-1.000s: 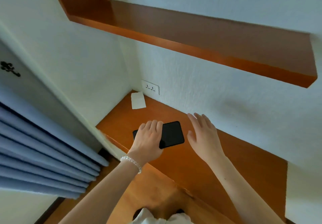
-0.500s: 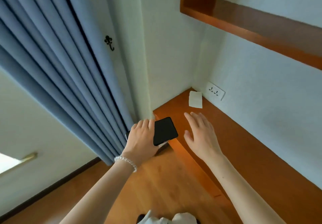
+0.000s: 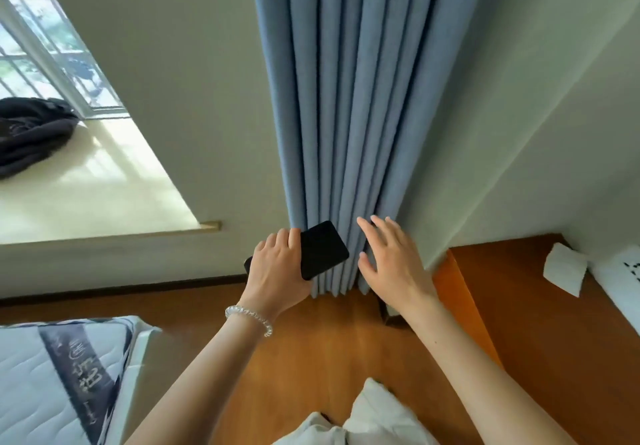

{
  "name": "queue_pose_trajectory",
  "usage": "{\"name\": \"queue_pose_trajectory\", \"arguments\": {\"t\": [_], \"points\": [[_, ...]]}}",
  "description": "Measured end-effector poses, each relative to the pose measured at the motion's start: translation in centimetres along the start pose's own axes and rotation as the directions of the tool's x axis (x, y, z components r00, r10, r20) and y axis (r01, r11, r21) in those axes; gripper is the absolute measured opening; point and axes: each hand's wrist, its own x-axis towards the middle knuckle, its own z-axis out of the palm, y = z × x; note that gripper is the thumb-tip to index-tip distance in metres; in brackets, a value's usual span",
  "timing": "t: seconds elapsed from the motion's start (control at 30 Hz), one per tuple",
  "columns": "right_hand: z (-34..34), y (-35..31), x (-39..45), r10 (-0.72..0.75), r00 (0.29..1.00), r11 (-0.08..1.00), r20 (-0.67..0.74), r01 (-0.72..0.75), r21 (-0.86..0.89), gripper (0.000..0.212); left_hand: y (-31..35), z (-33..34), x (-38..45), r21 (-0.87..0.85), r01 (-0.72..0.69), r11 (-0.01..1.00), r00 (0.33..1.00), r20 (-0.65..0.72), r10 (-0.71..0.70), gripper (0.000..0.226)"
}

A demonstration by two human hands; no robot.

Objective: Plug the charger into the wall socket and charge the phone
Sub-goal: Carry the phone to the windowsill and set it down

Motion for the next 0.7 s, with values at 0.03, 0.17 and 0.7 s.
{"name": "queue_pose_trajectory", "arguments": {"t": [0.03,0.17,0.7], "points": [[0.4,-0.9,1.3,-0.041,0.999,0.999,0.01,0.041,0.002,0.057,-1.0,-0.2,-0.1,0.006,0.042,0.999,0.999,-0.009,-0.042,0.047],[2.2,-3.9,6.8,-0.208,0.976,0.978,0.064,0.207,0.021,0.058,-4.4,-0.5,0.0,0.035,0.215,0.976,0.976,-0.04,-0.214,0.047],[8.5,-16.6,25.0,-0.783,0.599,0.621,0.166,0.739,0.26,0.057,-13.7,-3.5,0.6,0.148,0.83,0.537,0.556,-0.156,-0.816,0.047]]}}
